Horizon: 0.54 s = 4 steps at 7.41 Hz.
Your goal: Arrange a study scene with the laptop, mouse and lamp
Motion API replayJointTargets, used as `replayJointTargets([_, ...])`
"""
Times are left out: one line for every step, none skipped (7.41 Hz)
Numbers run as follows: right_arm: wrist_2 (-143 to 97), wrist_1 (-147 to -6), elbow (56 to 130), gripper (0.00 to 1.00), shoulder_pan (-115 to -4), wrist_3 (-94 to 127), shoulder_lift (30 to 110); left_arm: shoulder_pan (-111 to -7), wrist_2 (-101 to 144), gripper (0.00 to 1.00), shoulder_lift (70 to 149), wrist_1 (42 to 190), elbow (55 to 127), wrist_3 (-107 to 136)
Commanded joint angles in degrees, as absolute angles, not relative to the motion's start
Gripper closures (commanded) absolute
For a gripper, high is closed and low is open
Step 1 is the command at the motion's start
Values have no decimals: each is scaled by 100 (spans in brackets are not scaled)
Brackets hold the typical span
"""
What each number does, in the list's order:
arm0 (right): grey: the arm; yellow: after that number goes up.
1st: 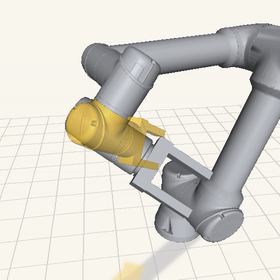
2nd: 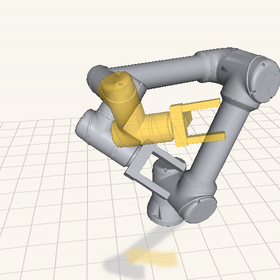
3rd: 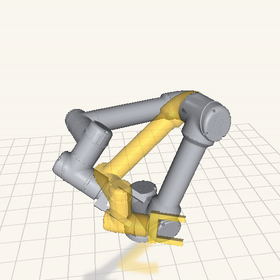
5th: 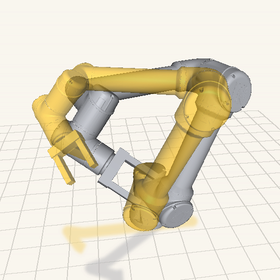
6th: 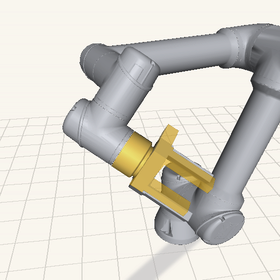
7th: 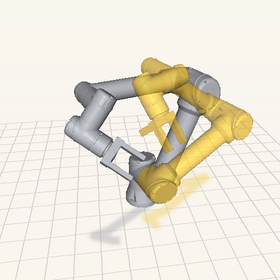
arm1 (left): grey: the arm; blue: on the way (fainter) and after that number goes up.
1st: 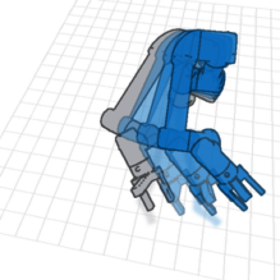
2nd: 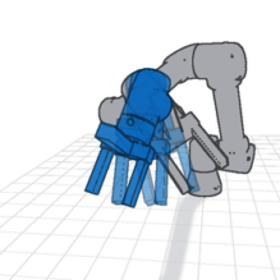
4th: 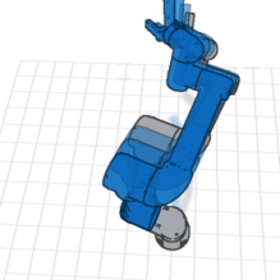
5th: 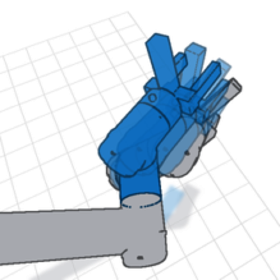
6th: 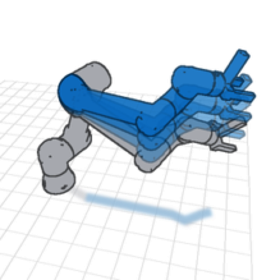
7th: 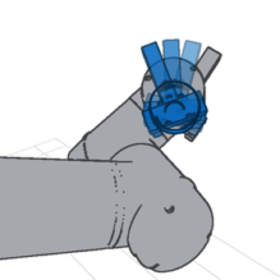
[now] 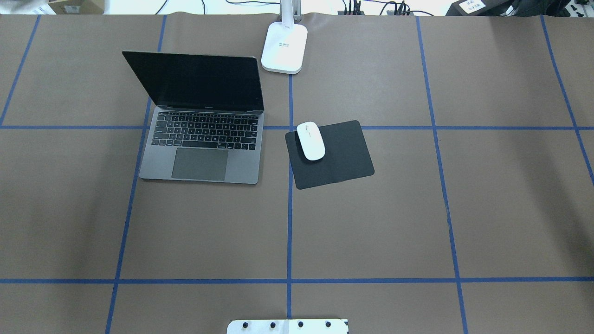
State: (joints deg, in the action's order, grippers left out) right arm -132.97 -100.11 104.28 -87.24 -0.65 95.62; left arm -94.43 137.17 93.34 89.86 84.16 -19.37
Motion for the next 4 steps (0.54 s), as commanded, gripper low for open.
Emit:
replayJointTargets([-13289, -9905, 10467, 0, -8728, -62, 9668, -9448, 13729, 0, 8896, 9132, 8761, -1626])
replayJointTargets([-13289, -9905, 10459, 0, -8728, -62, 9668, -9448, 13729, 0, 8764, 9132, 8884, -1626])
replayJointTargets([-13298, -9905, 10476, 0, -8728, -70, 9668, -9448, 13729, 0, 8702, 9141, 8929, -1626])
replayJointTargets([-13298, -9897, 10477, 0, -8728, -79, 9668, -9448, 13729, 0, 8692, 9141, 8947, -1635])
